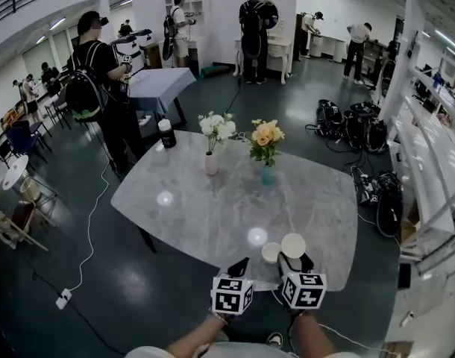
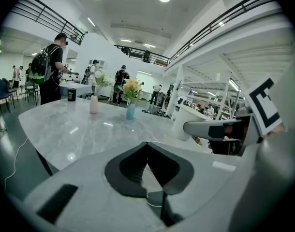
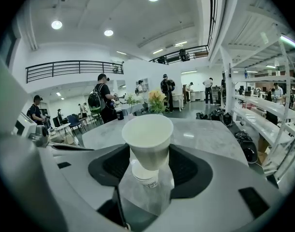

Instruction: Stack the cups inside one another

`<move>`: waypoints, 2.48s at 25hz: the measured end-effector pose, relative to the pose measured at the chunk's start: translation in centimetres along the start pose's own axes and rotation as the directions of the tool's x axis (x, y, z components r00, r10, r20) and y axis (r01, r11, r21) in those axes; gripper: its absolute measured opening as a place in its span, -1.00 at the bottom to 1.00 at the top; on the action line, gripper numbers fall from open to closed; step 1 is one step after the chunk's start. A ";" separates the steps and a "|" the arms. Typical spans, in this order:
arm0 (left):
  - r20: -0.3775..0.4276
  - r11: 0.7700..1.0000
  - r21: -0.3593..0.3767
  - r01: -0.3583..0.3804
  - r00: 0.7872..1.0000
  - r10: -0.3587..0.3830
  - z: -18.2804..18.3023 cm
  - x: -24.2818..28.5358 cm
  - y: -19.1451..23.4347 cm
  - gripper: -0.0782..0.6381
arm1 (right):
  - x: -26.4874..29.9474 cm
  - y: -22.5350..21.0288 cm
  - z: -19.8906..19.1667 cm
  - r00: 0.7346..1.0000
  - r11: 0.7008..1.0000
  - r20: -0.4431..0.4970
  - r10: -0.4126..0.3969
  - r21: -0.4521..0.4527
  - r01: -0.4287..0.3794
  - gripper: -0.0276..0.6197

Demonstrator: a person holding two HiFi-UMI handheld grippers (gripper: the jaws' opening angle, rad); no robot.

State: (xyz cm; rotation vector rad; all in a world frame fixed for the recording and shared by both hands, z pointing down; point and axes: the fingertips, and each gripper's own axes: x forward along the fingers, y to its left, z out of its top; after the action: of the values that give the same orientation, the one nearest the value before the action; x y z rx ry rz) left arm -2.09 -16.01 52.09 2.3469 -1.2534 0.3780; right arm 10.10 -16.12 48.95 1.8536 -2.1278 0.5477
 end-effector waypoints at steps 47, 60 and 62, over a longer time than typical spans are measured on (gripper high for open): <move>-0.145 0.996 -0.063 -0.068 0.988 0.059 -4.7 2.9 3.6 -0.79 | 6.3 2.0 -5.3 0.987 0.994 -0.126 0.103 -0.023 -0.107 -0.19; -0.157 0.995 -0.066 -0.072 0.986 0.061 -5.3 2.7 4.0 -0.79 | 6.5 1.9 -6.1 0.988 0.995 -0.129 0.090 -0.018 -0.093 -0.17; -0.158 0.995 -0.067 -0.071 0.986 0.060 -5.3 2.6 3.9 -0.79 | 6.2 1.8 -5.9 0.989 0.996 -0.125 0.084 -0.015 -0.087 -0.15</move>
State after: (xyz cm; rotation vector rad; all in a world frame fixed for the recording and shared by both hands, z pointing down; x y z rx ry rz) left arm -4.06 -17.02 58.79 2.1748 -1.2508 0.5182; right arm 7.11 -18.73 56.75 1.6778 -2.1304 0.6402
